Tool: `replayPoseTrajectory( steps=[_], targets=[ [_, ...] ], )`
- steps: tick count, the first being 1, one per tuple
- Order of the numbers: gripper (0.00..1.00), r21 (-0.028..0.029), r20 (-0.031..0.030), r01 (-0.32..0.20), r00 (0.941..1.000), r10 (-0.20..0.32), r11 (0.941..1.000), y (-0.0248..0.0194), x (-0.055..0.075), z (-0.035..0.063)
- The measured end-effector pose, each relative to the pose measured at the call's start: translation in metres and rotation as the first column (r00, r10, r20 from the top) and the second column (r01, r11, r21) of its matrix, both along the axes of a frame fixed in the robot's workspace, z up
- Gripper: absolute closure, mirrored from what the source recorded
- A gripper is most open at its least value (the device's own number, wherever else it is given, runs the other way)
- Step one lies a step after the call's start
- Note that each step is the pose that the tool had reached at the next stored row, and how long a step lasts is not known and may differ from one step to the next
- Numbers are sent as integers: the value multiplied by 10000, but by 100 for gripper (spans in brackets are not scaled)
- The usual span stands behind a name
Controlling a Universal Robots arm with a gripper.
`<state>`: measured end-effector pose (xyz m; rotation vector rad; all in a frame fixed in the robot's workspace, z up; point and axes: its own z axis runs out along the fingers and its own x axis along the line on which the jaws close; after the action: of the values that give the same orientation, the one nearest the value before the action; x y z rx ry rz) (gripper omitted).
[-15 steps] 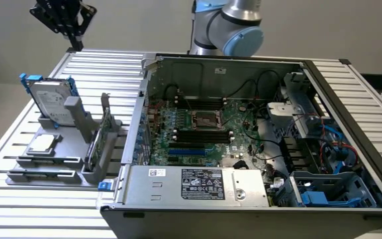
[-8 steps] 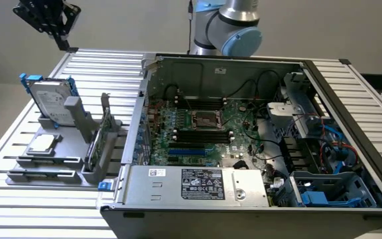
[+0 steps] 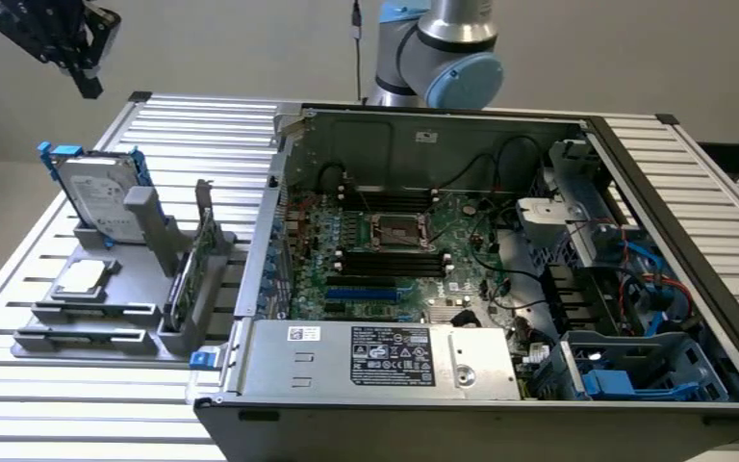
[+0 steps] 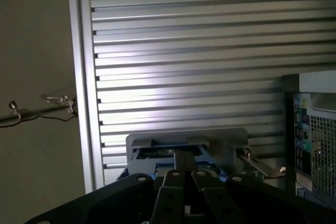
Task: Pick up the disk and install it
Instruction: 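Reach for the disk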
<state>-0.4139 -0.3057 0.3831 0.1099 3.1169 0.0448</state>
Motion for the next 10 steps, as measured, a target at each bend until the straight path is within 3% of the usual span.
replayPoseTrajectory(
  steps=[8, 10],
  targets=[
    [89, -178, -3, -6, 10000, 5, 9998, 0, -349, -47],
    [89, -223, -37, -36, 10000, 36, 9997, 0, -373, -57]
  ],
)
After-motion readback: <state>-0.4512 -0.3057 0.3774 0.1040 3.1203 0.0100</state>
